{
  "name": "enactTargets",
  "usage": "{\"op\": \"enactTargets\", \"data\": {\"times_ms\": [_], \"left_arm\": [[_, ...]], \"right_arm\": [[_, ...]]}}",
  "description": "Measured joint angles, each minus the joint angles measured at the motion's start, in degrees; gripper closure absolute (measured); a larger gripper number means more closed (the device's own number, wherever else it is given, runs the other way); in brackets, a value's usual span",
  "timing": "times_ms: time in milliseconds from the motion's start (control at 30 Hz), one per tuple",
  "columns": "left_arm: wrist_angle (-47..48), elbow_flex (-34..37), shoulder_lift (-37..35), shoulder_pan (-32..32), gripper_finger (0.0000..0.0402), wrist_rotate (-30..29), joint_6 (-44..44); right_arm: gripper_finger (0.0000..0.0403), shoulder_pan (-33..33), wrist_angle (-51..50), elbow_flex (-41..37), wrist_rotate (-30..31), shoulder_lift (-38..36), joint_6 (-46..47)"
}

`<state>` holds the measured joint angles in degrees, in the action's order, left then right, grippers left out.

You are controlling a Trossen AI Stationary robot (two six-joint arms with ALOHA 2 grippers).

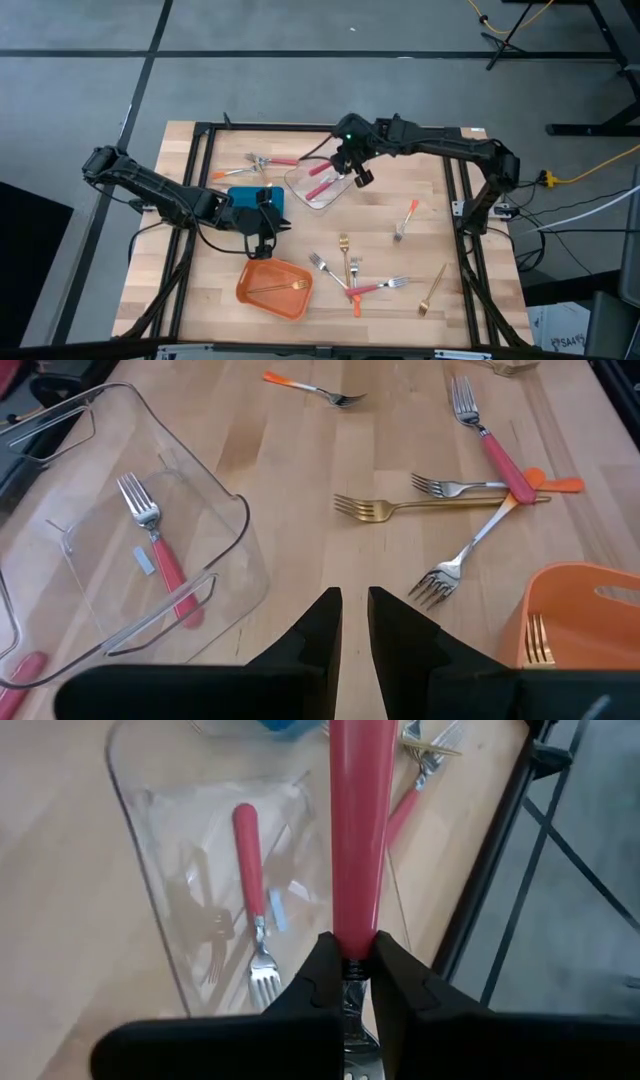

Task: Sort silverware by color (type)
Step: Put the pink fork into the transparent bin

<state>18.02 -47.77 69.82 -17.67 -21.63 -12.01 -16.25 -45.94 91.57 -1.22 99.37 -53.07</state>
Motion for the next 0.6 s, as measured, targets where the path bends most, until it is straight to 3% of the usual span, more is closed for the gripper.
{"op": "enactTargets", "data": {"times_ms": [600], "left_arm": [[0.00, 0.00, 0.00, 0.00, 0.0354, -0.27, 0.00]], "right_arm": [[0.0391, -2.91, 1.81, -0.07, -0.97, 11.57, -1.82]]}}
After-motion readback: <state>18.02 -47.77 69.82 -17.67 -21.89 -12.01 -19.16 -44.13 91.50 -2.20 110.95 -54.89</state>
